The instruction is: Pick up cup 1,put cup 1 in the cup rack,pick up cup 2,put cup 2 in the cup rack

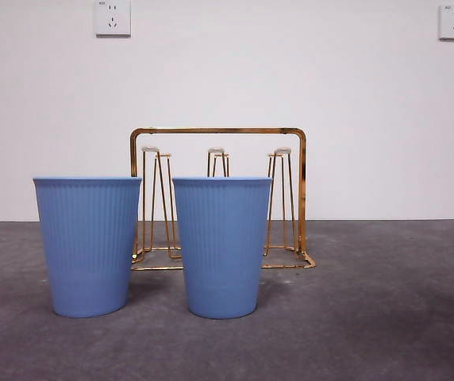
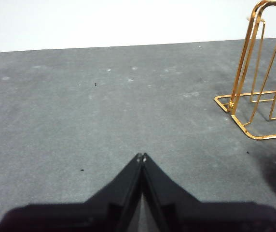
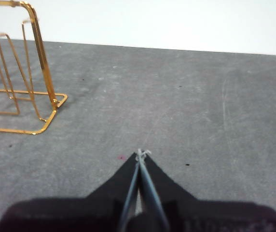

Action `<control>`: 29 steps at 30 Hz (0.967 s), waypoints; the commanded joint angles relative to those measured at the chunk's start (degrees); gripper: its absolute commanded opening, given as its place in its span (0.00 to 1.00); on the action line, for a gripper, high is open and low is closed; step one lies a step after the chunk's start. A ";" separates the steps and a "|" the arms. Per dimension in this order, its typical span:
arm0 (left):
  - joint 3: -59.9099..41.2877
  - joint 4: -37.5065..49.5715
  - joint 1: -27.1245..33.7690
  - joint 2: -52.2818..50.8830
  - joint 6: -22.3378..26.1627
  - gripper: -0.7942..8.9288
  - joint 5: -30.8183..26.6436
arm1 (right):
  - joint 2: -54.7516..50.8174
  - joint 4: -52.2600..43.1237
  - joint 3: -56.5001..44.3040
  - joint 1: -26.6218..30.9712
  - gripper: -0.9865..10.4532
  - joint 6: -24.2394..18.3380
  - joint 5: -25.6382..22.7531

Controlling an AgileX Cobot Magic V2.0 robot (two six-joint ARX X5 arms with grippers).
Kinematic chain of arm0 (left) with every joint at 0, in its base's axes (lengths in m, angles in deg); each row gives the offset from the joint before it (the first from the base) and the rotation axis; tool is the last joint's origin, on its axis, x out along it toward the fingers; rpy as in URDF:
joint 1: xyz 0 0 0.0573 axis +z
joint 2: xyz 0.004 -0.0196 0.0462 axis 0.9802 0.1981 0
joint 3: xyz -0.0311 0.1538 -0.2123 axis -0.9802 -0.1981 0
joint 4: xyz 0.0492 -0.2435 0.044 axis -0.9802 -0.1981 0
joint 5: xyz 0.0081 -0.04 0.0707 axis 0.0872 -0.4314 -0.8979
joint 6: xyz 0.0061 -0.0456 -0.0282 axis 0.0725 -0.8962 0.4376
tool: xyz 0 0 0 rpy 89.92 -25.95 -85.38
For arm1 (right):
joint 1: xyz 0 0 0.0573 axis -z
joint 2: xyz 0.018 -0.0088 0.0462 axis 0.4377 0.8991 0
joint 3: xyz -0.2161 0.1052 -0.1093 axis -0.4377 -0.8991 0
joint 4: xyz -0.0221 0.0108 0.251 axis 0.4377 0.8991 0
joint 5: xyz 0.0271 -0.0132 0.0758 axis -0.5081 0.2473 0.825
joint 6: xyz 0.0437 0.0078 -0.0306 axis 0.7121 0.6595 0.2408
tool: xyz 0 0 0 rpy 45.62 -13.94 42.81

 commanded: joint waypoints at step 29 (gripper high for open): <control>29.83 -19.74 0.20 14.91 -13.00 0.08 22.43 | 21.75 19.34 33.44 0.02 0.08 10.86 14.73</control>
